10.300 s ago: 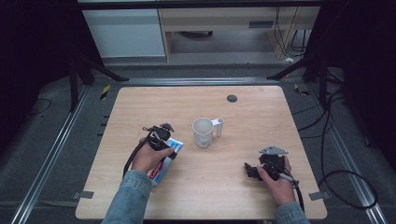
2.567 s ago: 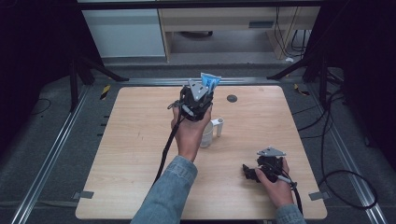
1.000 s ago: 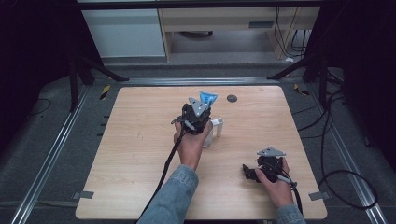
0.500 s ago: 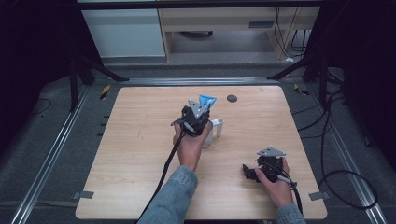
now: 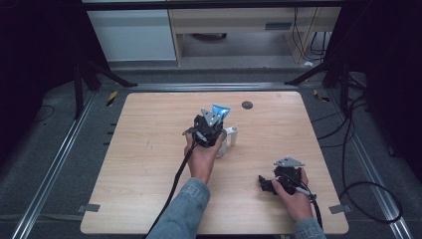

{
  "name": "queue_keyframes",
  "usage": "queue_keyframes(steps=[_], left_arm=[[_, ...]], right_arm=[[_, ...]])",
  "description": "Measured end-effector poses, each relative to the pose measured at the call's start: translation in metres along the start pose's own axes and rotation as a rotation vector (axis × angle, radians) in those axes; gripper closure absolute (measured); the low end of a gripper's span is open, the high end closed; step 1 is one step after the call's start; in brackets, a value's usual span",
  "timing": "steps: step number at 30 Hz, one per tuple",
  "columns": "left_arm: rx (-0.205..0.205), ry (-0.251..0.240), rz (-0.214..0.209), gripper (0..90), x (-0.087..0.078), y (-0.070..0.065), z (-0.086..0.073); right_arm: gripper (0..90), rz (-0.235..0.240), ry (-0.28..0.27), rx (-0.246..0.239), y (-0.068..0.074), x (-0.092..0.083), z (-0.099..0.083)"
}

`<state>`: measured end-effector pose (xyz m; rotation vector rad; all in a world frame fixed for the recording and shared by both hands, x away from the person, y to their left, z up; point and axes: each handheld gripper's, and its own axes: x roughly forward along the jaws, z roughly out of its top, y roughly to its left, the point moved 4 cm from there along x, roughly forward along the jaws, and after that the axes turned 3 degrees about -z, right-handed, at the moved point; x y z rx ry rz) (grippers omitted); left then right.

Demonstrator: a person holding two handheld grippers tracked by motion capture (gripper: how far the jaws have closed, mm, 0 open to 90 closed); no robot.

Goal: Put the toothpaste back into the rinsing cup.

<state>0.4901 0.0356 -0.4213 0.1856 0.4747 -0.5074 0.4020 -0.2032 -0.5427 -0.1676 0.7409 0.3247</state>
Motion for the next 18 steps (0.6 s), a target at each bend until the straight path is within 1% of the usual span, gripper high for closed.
queue_keyframes(steps=[4,5,6,7,9,11,12,13,18], left_arm=[[0.001,0.006,-0.003,71.8,0.002,0.000,-0.001],[-0.005,0.008,-0.006,71.8,0.004,-0.001,-0.001],[-0.005,0.008,-0.006,71.8,0.004,-0.001,-0.001],[-0.004,0.011,-0.007,71.8,0.004,-0.001,-0.002],[-0.001,0.021,-0.011,71.7,0.006,-0.001,-0.003],[-0.004,0.020,-0.014,71.6,0.006,-0.001,-0.002],[-0.001,0.026,-0.016,71.6,0.007,-0.001,-0.002],[-0.002,0.027,-0.018,71.5,0.007,-0.001,-0.002],[-0.004,0.043,-0.025,71.0,0.011,0.001,0.001]], right_arm=[[0.8,-0.001,0.000,-0.001,0.000,0.000,0.000],[0.8,0.005,0.004,0.011,0.001,-0.001,0.000],[0.8,0.005,0.004,0.011,0.001,-0.001,0.000],[0.8,-0.002,0.000,0.000,0.000,0.000,0.000],[0.8,0.003,0.003,0.008,0.001,0.000,0.000],[0.8,-0.001,0.000,0.000,0.000,0.000,0.000],[0.8,0.002,0.003,0.006,0.000,0.000,0.000],[0.8,-0.001,0.000,0.000,0.000,0.000,0.000],[0.9,0.001,0.001,0.003,0.000,0.000,0.000]])
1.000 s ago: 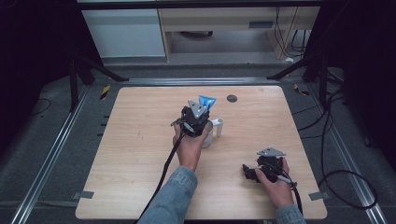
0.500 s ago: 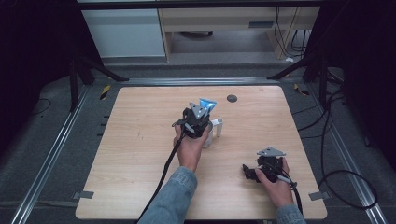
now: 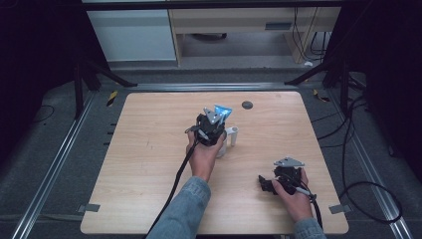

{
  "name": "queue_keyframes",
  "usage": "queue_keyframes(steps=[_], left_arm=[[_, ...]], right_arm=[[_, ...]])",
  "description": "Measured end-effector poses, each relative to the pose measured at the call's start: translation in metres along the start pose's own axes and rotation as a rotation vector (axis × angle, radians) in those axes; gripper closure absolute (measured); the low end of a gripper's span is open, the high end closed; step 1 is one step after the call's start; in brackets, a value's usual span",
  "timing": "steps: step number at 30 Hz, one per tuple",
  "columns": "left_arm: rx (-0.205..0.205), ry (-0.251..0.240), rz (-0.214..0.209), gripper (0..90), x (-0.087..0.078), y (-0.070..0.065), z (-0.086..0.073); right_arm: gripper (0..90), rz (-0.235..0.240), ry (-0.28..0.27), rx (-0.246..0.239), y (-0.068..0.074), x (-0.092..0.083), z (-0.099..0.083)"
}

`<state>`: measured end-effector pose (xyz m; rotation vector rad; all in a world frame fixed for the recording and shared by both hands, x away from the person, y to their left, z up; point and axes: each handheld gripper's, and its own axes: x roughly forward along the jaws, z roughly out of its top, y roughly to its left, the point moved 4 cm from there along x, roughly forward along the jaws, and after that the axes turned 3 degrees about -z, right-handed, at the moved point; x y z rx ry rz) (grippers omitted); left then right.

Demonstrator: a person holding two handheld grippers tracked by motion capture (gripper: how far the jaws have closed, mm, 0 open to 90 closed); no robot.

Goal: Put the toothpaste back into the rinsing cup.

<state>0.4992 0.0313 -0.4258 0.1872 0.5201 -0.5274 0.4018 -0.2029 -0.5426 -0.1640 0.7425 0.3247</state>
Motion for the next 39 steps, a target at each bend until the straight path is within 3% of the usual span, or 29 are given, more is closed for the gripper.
queue_keyframes(steps=[18,39], left_arm=[[-0.007,0.019,-0.001,67.1,0.0038,0.0041,0.0045],[0.000,0.018,0.034,50.8,0.0030,0.0057,0.0041]], right_arm=[[0.8,0.001,0.001,0.002,0.0001,-0.0001,0.0000],[0.8,0.002,0.002,0.003,0.0002,-0.0002,0.0000]])
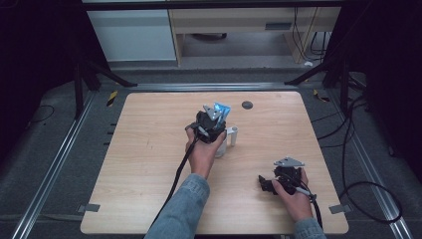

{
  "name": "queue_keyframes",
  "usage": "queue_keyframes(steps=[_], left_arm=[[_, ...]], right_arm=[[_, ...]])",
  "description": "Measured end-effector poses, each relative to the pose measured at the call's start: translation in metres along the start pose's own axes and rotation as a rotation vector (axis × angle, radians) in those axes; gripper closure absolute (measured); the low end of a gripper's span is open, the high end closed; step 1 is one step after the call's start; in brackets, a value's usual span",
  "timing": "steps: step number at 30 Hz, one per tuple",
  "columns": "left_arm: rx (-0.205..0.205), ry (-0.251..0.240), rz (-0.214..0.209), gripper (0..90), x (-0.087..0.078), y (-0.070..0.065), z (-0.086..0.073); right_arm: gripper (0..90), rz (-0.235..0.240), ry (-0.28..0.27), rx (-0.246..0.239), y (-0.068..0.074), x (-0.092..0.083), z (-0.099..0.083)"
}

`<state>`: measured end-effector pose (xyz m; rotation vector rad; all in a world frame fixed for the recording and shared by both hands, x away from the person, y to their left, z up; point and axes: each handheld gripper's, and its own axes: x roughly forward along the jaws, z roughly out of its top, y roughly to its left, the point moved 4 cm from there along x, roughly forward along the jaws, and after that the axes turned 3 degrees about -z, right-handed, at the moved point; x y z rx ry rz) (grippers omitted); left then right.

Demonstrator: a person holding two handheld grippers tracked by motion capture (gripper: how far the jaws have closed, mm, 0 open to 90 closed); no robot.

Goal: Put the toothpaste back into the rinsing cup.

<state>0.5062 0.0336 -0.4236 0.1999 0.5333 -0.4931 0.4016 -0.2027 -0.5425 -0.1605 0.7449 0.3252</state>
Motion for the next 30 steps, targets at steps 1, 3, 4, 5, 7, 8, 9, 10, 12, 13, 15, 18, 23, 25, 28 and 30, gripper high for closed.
queue_keyframes(steps=[1,3,4,5,7,8,9,10,12,13,15,18,23,25,28,30], left_arm=[[0.005,0.003,0.002,50.0,-0.0002,0.0000,-0.0002],[0.005,0.006,0.002,47.2,-0.0001,-0.0003,-0.0004],[0.008,0.007,0.004,47.2,0.0000,-0.0003,-0.0004],[0.008,0.008,0.004,45.8,0.0001,-0.0006,-0.0006],[0.008,0.010,0.005,45.1,0.0000,-0.0006,-0.0007],[0.005,0.013,0.005,43.1,-0.0001,-0.0005,-0.0008],[0.005,0.013,0.005,42.1,-0.0001,-0.0005,-0.0008],[0.005,0.017,0.006,41.2,-0.0003,-0.0006,-0.0010],[0.004,0.021,0.006,40.5,-0.0005,-0.0007,-0.0011],[0.003,0.022,0.004,38.2,-0.0014,-0.0007,-0.0011],[-0.004,0.022,-0.001,36.1,-0.0023,-0.0006,-0.0007],[-0.016,0.016,-0.007,32.5,-0.0045,0.0003,0.0005],[-0.022,0.008,-0.009,26.8,-0.0066,0.0001,0.0020],[-0.023,0.009,-0.008,23.1,-0.0078,0.0000,0.0027],[-0.035,0.009,-0.023,18.5,-0.0089,-0.0001,0.0042],[-0.036,0.010,-0.028,15.8,-0.0093,-0.0007,0.0046]], right_arm=[[0.8,0.000,0.000,0.000,0.0000,0.0000,0.0000],[0.8,-0.003,-0.002,-0.004,-0.0004,0.0003,-0.0001],[0.8,-0.003,-0.002,-0.004,-0.0004,0.0003,-0.0001],[0.8,0.000,0.000,0.000,0.0000,0.0000,0.0000],[0.8,0.000,0.001,0.001,0.0000,-0.0001,0.0000],[0.8,0.000,0.000,0.000,0.0000,0.0000,0.0000],[0.8,0.000,0.000,0.000,0.0000,0.0000,0.0000],[0.8,0.000,0.000,0.000,0.0000,0.0000,0.0000],[0.8,0.000,0.000,0.000,0.0000,0.0000,0.0000],[0.8,0.001,0.001,0.003,0.0002,-0.0001,0.0000],[0.8,0.002,0.002,0.005,0.0003,-0.0003,0.0001],[0.8,0.000,0.000,0.001,0.0000,0.0000,0.0000],[0.8,0.002,0.003,0.006,0.0004,-0.0003,0.0001],[0.8,0.000,0.000,0.001,0.0001,0.0000,0.0000],[0.8,0.002,0.002,0.005,0.0003,-0.0002,0.0001],[0.8,0.002,0.002,0.005,0.0004,-0.0002,0.0001]])
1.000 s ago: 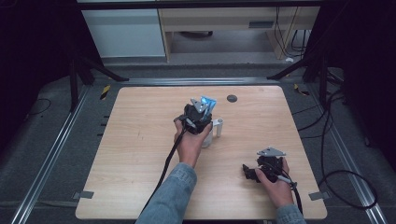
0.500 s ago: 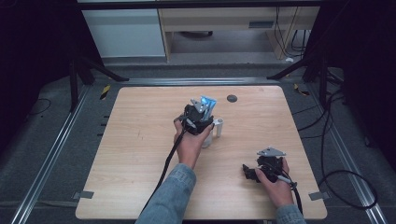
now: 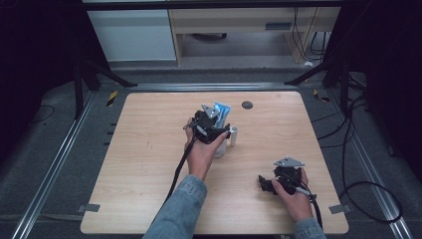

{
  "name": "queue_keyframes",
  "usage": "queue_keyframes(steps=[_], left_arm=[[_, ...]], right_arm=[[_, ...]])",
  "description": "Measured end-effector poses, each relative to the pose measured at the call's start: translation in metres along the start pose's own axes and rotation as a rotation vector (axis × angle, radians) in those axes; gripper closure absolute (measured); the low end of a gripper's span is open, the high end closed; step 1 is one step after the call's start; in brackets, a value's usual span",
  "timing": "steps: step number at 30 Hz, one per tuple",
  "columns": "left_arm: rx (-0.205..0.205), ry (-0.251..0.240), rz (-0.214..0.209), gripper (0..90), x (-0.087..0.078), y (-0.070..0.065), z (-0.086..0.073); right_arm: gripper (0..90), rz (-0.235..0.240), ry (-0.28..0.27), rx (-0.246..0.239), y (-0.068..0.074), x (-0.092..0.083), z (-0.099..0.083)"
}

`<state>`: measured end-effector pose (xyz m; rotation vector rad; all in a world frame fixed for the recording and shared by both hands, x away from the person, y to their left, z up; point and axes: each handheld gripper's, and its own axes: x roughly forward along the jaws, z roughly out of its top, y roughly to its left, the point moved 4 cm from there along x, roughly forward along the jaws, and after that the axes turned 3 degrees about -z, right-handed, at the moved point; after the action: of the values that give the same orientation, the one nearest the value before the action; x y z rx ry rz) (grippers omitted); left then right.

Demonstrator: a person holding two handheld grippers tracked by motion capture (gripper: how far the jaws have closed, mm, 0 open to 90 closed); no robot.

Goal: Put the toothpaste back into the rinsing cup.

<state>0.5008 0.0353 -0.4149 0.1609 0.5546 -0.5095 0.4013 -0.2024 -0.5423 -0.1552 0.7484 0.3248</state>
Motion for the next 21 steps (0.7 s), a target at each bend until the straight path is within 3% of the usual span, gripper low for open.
queue_keyframes(steps=[7,21], left_arm=[[0.011,0.012,-0.042,9.2,-0.005,-0.006,0.002],[0.037,0.015,-0.047,6.3,-0.013,-0.010,0.004]], right_arm=[[0.8,-0.006,-0.004,-0.011,-0.001,0.001,0.000],[0.7,-0.007,-0.004,-0.012,-0.001,0.001,0.000]])
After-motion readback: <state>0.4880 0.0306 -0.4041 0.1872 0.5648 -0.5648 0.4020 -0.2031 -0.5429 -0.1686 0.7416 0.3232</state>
